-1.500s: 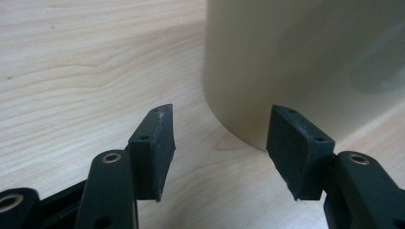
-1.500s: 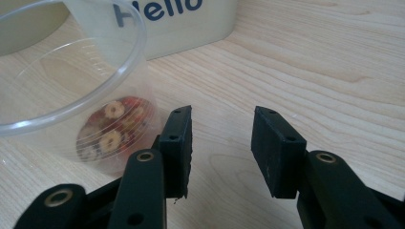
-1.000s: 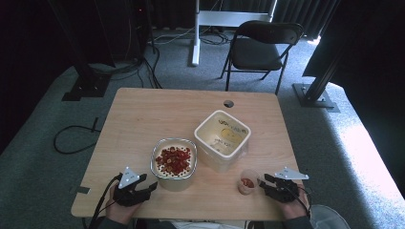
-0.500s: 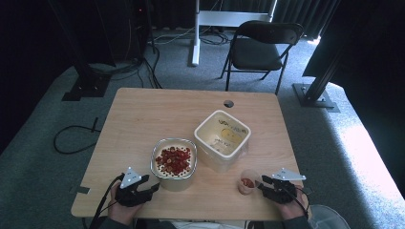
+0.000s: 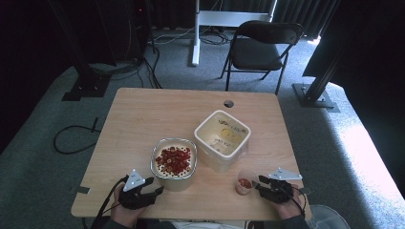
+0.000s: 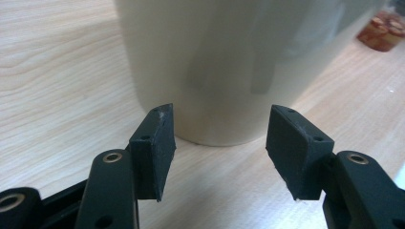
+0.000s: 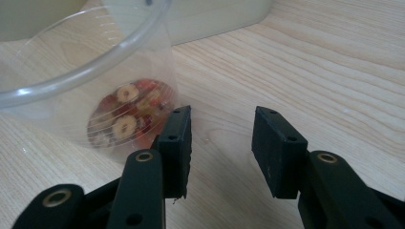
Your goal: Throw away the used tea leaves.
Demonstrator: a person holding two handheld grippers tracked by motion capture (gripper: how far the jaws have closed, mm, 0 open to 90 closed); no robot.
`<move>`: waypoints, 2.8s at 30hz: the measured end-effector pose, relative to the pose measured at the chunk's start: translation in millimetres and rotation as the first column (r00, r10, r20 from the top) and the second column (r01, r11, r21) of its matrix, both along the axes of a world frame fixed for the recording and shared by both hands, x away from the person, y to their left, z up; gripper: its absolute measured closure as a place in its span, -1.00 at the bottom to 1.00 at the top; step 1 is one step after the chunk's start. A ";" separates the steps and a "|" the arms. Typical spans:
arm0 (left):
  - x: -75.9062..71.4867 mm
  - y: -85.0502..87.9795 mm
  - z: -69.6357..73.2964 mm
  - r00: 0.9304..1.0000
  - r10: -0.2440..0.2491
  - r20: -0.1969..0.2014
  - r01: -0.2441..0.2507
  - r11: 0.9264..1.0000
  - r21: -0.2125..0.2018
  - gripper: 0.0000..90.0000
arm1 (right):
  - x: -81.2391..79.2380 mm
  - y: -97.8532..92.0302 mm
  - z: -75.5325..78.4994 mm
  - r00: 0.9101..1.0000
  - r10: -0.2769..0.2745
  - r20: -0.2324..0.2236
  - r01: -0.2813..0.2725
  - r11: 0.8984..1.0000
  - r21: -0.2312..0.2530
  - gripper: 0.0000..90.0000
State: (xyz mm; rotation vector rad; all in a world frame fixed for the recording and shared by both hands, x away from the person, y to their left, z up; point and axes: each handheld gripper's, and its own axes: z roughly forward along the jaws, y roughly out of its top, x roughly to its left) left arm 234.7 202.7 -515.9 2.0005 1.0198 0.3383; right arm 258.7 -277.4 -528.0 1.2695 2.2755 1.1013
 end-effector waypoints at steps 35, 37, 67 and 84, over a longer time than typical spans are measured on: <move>-6.2 -76.1 0.4 0.970 -0.240 0.037 0.240 0.971 0.002 0.21 | 3.8 48.5 -5.0 0.992 0.128 -0.019 -0.128 0.992 0.008 0.28; -2.3 -76.1 0.2 0.972 -0.234 0.033 0.235 0.972 -0.012 0.21 | 3.2 50.4 -5.7 0.991 0.136 -0.020 -0.135 0.991 0.009 0.28; 11.8 -80.2 -2.7 0.959 -0.283 0.015 0.283 0.957 -0.061 -0.22 | -7.9 76.8 -9.6 0.980 0.195 -0.041 -0.195 0.981 0.006 0.24; -0.7 -101.5 3.3 0.892 -0.436 0.115 0.449 0.885 -0.123 -0.27 | -9.6 107.2 -13.6 0.965 0.256 -0.052 -0.255 0.966 0.032 0.26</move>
